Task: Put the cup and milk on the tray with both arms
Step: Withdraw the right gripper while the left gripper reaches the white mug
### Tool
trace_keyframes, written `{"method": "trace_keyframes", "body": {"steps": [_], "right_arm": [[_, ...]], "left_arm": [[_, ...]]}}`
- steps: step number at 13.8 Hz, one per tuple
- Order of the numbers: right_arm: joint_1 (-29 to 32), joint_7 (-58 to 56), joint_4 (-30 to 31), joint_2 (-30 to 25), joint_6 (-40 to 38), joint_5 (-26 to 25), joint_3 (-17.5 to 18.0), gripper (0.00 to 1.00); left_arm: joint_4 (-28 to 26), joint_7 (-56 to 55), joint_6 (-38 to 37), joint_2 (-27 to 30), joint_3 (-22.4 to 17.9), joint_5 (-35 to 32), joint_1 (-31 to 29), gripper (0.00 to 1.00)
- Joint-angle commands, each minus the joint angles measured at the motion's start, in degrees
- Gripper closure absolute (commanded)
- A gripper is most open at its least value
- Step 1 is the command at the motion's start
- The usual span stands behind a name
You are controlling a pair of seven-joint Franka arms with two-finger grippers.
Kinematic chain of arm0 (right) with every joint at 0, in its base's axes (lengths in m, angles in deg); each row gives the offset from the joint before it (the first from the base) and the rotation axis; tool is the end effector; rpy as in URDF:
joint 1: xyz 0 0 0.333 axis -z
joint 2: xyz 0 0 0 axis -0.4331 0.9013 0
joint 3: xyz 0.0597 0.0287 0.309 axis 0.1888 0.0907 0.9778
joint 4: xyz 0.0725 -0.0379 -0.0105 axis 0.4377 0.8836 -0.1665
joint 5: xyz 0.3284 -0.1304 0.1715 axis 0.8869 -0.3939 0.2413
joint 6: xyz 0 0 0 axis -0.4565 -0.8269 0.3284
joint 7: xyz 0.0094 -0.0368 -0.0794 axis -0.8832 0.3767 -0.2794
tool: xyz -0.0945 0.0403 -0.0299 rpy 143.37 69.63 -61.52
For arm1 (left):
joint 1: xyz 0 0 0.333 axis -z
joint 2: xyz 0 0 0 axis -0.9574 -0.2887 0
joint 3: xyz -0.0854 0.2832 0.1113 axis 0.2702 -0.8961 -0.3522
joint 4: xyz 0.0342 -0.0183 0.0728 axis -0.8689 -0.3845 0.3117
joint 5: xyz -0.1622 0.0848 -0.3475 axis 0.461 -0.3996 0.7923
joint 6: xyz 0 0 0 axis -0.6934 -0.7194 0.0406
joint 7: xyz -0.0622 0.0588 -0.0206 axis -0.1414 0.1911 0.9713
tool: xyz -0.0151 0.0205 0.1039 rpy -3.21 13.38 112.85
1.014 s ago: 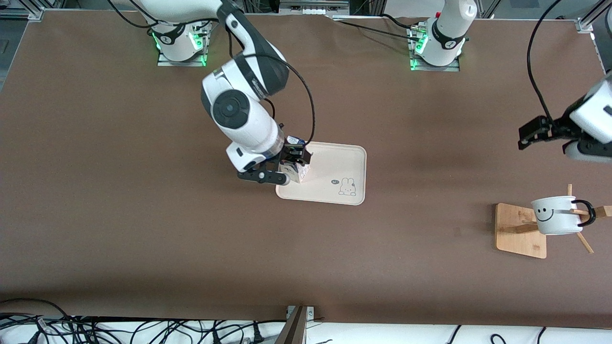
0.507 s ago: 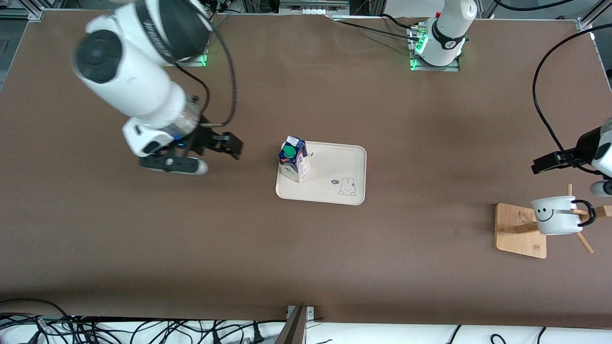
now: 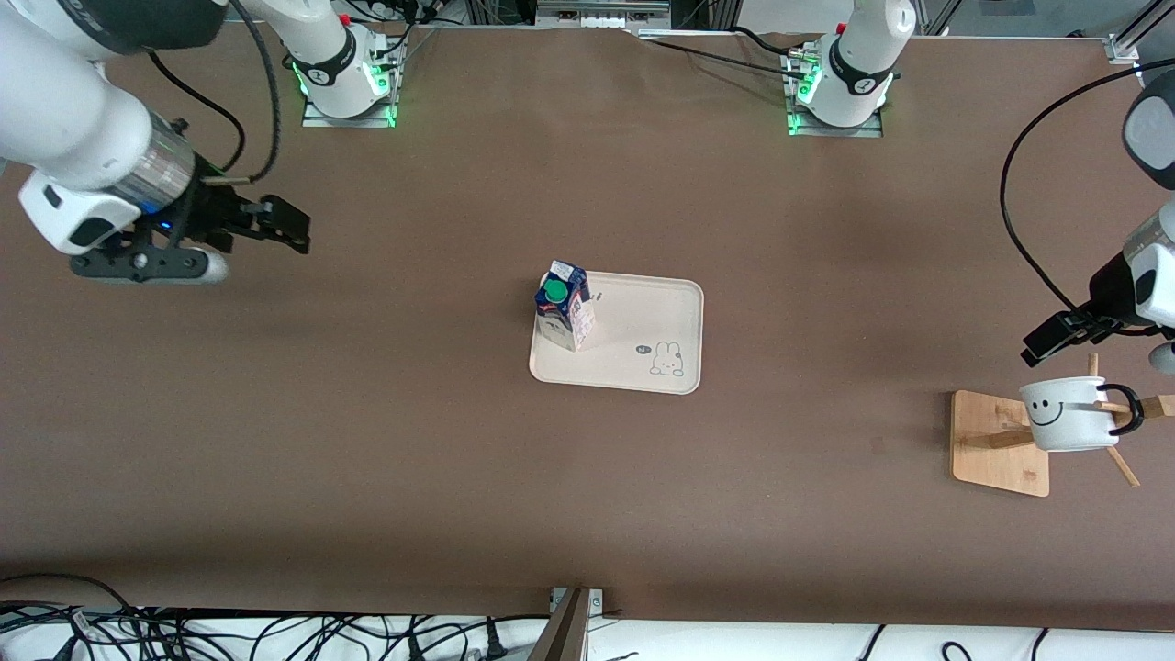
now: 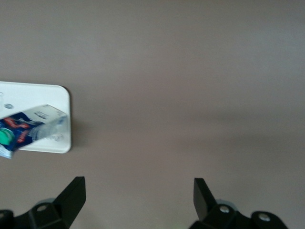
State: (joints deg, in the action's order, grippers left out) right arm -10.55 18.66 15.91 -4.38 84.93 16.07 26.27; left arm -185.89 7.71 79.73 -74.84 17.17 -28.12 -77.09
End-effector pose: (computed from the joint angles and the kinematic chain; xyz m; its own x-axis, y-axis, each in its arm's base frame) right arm 0.5724 0.1296 0.5975 0.9969 -0.0185 -0.0764 -0.0212 -0.9992 -0.0340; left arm 0.6107 0.0657 0.4899 0.8883 0.3480 0.2996 0.3470 -0.9360 0.0582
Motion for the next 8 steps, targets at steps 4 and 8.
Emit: {"method": "trace_keyframes", "body": {"steps": [4,8], "right_arm": [[19.49,-8.77,7.24,-6.21,1.35,-1.77,15.17,0.0],[22.16,-10.36,7.06,-6.65,1.26,-1.95,17.49,0.0]], "left_arm": [[-21.82,-0.24,24.54,8.81,0.52,0.6,-3.24,0.0],[-21.05,-0.24,37.81,1.36,0.78,9.63,-3.17,0.0]]}}
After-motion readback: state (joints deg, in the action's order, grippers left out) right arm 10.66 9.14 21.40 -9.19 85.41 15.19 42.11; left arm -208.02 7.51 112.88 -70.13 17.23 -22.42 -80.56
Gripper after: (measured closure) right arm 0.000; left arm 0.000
